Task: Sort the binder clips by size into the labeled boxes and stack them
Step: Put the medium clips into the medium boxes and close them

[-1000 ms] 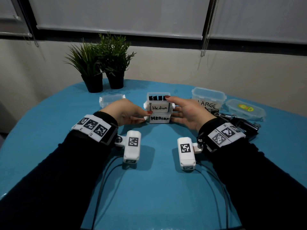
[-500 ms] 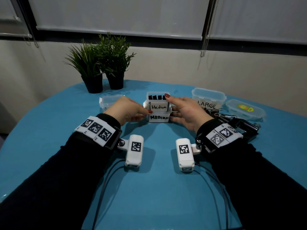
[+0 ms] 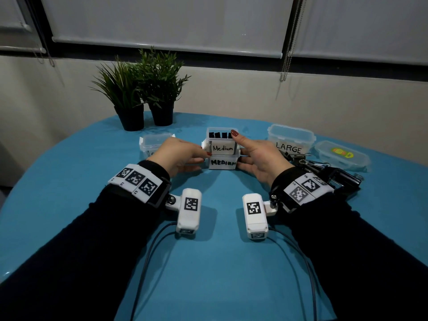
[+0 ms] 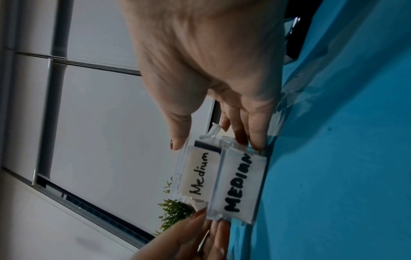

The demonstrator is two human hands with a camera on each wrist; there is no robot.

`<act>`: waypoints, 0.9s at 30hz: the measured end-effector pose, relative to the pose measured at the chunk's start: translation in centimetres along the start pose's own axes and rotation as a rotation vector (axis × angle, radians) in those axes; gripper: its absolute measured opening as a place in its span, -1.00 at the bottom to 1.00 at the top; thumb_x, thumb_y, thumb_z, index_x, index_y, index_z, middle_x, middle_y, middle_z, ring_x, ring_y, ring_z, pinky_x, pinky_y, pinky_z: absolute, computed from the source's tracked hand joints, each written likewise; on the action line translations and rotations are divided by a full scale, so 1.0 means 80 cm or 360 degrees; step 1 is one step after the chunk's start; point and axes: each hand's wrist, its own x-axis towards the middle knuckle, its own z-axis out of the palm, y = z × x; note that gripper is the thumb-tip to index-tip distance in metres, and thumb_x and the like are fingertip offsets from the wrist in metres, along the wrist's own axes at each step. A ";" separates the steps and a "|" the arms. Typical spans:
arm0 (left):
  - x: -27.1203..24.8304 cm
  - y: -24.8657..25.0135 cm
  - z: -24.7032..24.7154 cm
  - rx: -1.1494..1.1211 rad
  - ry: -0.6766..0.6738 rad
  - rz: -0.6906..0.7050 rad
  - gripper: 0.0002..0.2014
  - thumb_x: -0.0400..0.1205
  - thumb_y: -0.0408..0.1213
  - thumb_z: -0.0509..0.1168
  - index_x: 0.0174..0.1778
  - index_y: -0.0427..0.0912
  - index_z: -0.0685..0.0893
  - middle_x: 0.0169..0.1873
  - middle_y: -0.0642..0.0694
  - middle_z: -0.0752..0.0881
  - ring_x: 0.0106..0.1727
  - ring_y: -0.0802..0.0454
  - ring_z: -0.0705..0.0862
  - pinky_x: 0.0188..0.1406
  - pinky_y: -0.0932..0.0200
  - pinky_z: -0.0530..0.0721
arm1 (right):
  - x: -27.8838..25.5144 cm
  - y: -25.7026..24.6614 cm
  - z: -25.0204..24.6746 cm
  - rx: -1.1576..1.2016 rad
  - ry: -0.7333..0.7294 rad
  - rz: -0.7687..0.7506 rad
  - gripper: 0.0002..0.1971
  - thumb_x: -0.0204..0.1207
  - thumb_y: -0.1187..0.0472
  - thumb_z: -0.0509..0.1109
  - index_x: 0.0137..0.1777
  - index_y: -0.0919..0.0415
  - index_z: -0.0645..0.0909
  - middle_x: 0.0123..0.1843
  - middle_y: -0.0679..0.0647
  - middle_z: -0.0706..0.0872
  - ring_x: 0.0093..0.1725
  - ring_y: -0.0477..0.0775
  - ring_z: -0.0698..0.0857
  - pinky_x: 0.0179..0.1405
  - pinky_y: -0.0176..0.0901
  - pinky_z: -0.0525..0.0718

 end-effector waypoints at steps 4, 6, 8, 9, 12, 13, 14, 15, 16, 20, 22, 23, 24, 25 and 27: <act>0.003 0.002 -0.001 -0.0011 0.0035 0.0023 -0.73 0.56 -0.59 0.46 0.15 -0.37 0.64 -0.04 -0.38 0.82 -0.25 -0.09 0.87 -0.41 0.12 0.82 | -0.005 -0.003 -0.001 -0.0002 -0.0005 0.0006 -0.61 0.50 0.05 0.60 0.12 0.34 0.64 0.10 0.25 0.82 0.13 0.26 0.82 0.19 0.18 0.80; 0.006 0.001 -0.003 0.0036 0.0047 0.0061 -0.66 0.56 -0.57 0.47 0.23 -0.35 0.62 -0.08 -0.34 0.83 -0.26 -0.08 0.87 -0.36 0.10 0.84 | -0.005 -0.003 -0.001 0.0004 0.0000 0.0008 -0.64 0.52 0.07 0.59 0.10 0.33 0.64 0.08 0.25 0.81 0.12 0.26 0.82 0.19 0.18 0.80; 0.008 -0.001 -0.005 0.0078 0.0045 0.0091 -0.67 0.58 -0.54 0.48 0.24 -0.37 0.62 -0.09 -0.33 0.83 -0.26 -0.07 0.87 -0.35 0.09 0.84 | -0.004 -0.001 -0.001 0.0003 0.0007 0.0000 -0.62 0.51 0.05 0.59 0.12 0.34 0.64 0.11 0.27 0.81 0.13 0.27 0.82 0.21 0.19 0.79; 0.009 -0.002 -0.004 0.0101 0.0047 0.0101 -0.69 0.59 -0.53 0.47 0.23 -0.38 0.63 -0.08 -0.33 0.83 -0.25 -0.07 0.87 -0.36 0.10 0.84 | -0.003 0.000 0.000 0.0000 0.0007 -0.0004 -0.58 0.50 0.04 0.60 0.16 0.35 0.64 0.13 0.27 0.81 0.14 0.27 0.82 0.22 0.20 0.78; 0.009 -0.003 -0.001 0.0153 0.0061 0.0147 -0.73 0.64 -0.43 0.45 0.21 -0.40 0.61 -0.06 -0.31 0.81 -0.23 -0.05 0.86 -0.39 0.12 0.83 | 0.001 0.004 0.000 -0.0010 0.0004 -0.0009 -0.47 0.46 -0.01 0.63 0.25 0.37 0.64 0.16 0.27 0.82 0.14 0.25 0.83 0.23 0.19 0.78; 0.010 -0.004 0.000 0.0154 0.0065 0.0155 -0.73 0.65 -0.40 0.44 0.21 -0.41 0.61 -0.08 -0.30 0.81 -0.26 -0.04 0.85 -0.43 0.14 0.82 | 0.003 0.006 0.001 -0.0008 0.0001 -0.0011 -0.43 0.45 -0.03 0.64 0.28 0.36 0.63 0.16 0.26 0.82 0.14 0.24 0.83 0.24 0.17 0.78; 0.010 -0.005 0.000 0.0149 0.0065 0.0159 -0.72 0.66 -0.37 0.45 0.21 -0.43 0.62 -0.09 -0.30 0.80 -0.29 -0.03 0.84 -0.47 0.17 0.80 | 0.005 0.007 0.001 -0.0009 0.0002 -0.0012 -0.40 0.43 -0.05 0.64 0.30 0.36 0.62 0.17 0.26 0.82 0.14 0.23 0.83 0.25 0.17 0.78; 0.011 -0.005 0.000 0.0141 0.0070 0.0159 -0.70 0.66 -0.35 0.44 0.22 -0.46 0.63 -0.09 -0.31 0.80 -0.31 -0.03 0.84 -0.50 0.19 0.77 | 0.006 0.008 0.001 -0.0015 0.0006 -0.0016 -0.38 0.43 -0.06 0.65 0.32 0.35 0.60 0.17 0.25 0.82 0.15 0.23 0.83 0.25 0.17 0.77; 0.010 -0.004 0.000 0.0130 0.0084 0.0156 -0.67 0.67 -0.32 0.44 0.23 -0.47 0.63 -0.07 -0.34 0.79 -0.33 -0.04 0.83 -0.51 0.20 0.76 | 0.007 0.009 0.001 -0.0021 0.0015 -0.0020 -0.37 0.42 -0.07 0.65 0.32 0.34 0.59 0.18 0.25 0.81 0.15 0.23 0.82 0.26 0.18 0.77; 0.010 -0.003 0.001 0.0083 0.0115 0.0138 -0.63 0.66 -0.29 0.45 0.26 -0.48 0.60 -0.01 -0.39 0.78 -0.36 -0.06 0.81 -0.54 0.18 0.76 | 0.008 0.009 0.001 -0.0026 0.0029 -0.0024 -0.43 0.43 -0.06 0.65 0.26 0.29 0.57 0.18 0.24 0.81 0.16 0.24 0.82 0.26 0.19 0.77; 0.009 -0.004 0.002 0.0074 0.0102 0.0119 -0.68 0.66 -0.33 0.45 0.23 -0.46 0.62 -0.02 -0.38 0.78 -0.39 -0.05 0.79 -0.55 0.18 0.75 | 0.008 0.008 0.001 -0.0033 0.0029 -0.0022 -0.47 0.44 -0.04 0.64 0.23 0.27 0.57 0.19 0.24 0.80 0.17 0.23 0.81 0.27 0.18 0.76; 0.009 -0.003 0.002 0.0068 0.0098 0.0104 -0.73 0.65 -0.36 0.45 0.18 -0.45 0.64 -0.02 -0.38 0.78 -0.38 -0.06 0.79 -0.55 0.18 0.75 | 0.008 0.007 0.001 -0.0032 0.0036 -0.0017 -0.45 0.44 -0.03 0.65 0.25 0.28 0.56 0.20 0.24 0.79 0.18 0.24 0.81 0.27 0.19 0.76; 0.008 -0.002 0.002 0.0063 0.0090 0.0085 -0.78 0.64 -0.37 0.44 0.12 -0.41 0.65 -0.02 -0.38 0.79 -0.37 -0.07 0.79 -0.53 0.17 0.76 | 0.008 0.006 0.002 -0.0032 0.0047 -0.0012 -0.41 0.42 -0.03 0.66 0.30 0.29 0.55 0.22 0.24 0.78 0.18 0.24 0.81 0.26 0.19 0.77; 0.008 0.000 0.002 0.0055 0.0078 0.0061 -0.80 0.62 -0.34 0.44 0.07 -0.37 0.67 -0.03 -0.36 0.81 -0.35 -0.09 0.80 -0.49 0.15 0.78 | 0.009 0.006 0.002 -0.0034 0.0057 -0.0006 -0.35 0.40 -0.04 0.67 0.35 0.30 0.53 0.23 0.24 0.78 0.18 0.24 0.80 0.25 0.20 0.77; 0.004 0.005 0.001 0.0025 0.0028 0.0007 -0.76 0.54 -0.22 0.43 0.02 -0.31 0.70 -0.10 -0.26 0.82 -0.31 -0.07 0.82 -0.38 0.11 0.80 | 0.009 0.006 0.003 -0.0032 0.0071 -0.0003 -0.28 0.37 -0.04 0.69 0.40 0.30 0.51 0.23 0.24 0.77 0.16 0.24 0.81 0.22 0.20 0.79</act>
